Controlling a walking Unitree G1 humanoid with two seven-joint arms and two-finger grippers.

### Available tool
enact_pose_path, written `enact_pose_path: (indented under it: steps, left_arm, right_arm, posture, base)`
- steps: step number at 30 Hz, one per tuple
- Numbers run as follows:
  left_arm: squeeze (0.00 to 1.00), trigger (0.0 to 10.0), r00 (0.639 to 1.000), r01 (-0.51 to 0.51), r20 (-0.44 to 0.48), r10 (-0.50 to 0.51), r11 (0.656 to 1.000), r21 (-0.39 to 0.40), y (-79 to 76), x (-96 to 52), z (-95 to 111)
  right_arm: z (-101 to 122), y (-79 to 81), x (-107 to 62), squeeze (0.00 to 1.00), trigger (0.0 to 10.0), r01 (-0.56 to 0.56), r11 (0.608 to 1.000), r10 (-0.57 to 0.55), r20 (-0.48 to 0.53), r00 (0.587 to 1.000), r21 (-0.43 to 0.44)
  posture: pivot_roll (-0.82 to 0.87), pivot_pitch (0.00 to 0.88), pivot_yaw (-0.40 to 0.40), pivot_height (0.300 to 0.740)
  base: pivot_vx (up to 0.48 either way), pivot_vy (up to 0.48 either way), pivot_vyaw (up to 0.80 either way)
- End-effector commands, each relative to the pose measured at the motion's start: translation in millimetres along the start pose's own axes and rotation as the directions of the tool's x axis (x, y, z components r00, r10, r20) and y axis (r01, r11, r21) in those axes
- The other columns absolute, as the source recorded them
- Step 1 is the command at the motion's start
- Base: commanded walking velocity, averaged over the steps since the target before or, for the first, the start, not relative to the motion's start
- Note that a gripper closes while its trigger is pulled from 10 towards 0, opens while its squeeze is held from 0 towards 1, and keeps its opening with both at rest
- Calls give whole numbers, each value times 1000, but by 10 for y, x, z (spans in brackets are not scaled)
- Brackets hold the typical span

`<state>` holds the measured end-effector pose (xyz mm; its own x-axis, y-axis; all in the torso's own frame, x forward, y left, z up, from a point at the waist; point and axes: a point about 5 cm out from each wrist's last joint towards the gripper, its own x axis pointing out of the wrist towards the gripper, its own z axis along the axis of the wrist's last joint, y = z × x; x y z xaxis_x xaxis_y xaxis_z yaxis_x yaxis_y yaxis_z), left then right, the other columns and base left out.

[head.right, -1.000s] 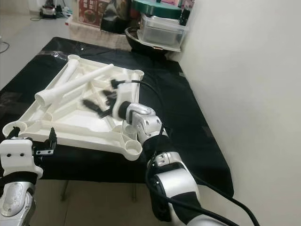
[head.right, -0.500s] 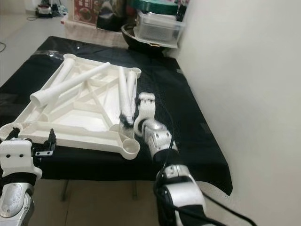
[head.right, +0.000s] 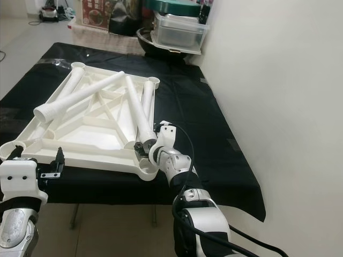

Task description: Building children table

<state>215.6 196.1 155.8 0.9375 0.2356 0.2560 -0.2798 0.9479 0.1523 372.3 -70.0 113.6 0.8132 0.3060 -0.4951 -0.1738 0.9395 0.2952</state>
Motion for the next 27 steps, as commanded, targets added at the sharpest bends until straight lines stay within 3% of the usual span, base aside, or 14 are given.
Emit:
enact_pose_path:
  steps: [1,11,19,26,27]
  left_arm:
    - [0,10000,1000,11,-18,-11,1000,6,-14,-14,-17]
    - [0,10000,1000,17,-21,-17,1000,3,-5,-13,-15]
    - [0,10000,1000,19,-21,-19,1000,1,-9,-10,-16]
    - [0,10000,1000,21,-23,-21,1000,-3,-19,-3,-14]
    - [0,10000,1000,20,-23,-20,1000,-3,-22,-2,-14]
  right_arm:
    - [-5,-27,-8,0,10000,13,1000,-13,-3,1000,9]
    - [172,209,-59,0,10000,-80,991,95,140,986,-108]
    - [153,247,-57,0,10000,-91,987,109,136,985,-132]
    - [17,161,-27,0,9961,-51,990,62,81,995,-134]
    - [6,136,-23,0,9451,-40,991,50,76,996,-129]
  posture:
    - [244,0,-192,740]
    - [238,0,-188,740]
    - [233,0,-187,740]
    - [237,0,-190,740]
    - [236,0,-194,740]
  base:
    - [0,0,0]
    - [0,0,0]
    - [0,0,0]
    - [0,0,0]
    - [0,0,0]
